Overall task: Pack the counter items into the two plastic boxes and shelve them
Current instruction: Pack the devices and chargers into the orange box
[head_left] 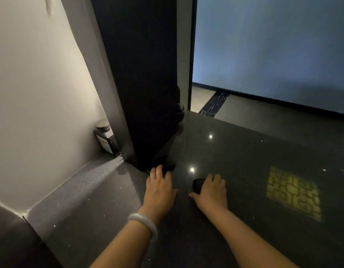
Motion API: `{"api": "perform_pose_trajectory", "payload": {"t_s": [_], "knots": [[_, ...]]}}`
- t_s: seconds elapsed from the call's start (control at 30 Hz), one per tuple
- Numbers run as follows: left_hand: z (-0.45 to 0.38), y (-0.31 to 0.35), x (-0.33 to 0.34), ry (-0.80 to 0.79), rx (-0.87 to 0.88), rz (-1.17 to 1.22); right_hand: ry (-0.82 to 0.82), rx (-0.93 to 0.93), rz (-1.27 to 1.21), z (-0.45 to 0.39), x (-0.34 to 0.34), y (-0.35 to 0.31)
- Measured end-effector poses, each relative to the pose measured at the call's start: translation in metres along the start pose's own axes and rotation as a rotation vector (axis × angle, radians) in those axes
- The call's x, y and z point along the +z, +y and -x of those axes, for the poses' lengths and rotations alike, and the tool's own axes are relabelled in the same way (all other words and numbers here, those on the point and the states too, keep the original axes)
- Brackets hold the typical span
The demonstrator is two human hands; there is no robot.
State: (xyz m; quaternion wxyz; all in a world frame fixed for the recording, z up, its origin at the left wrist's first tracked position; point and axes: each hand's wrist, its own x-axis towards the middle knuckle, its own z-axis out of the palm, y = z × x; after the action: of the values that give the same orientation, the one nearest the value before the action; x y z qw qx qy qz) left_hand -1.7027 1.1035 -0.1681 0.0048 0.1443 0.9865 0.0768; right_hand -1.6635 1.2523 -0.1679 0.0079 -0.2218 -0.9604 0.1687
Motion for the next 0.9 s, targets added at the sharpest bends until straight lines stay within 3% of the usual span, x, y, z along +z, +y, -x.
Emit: {"api": "perform_pose_trajectory", "payload": {"t_s": [0.37, 0.57, 0.9], "knots": [[-0.047, -0.018, -0.002, -0.063, -0.076, -0.066, 0.017, 0.045, -0.016, 0.004, 0.0, 0.004], [-0.027, -0.012, -0.003, -0.038, -0.061, 0.035, -0.034, 0.04, -0.015, 0.015, -0.004, 0.009], [0.033, 0.044, -0.021, -0.051, 0.081, 0.212, -0.051, 0.228, -0.051, 0.073, -0.04, 0.058]]}}
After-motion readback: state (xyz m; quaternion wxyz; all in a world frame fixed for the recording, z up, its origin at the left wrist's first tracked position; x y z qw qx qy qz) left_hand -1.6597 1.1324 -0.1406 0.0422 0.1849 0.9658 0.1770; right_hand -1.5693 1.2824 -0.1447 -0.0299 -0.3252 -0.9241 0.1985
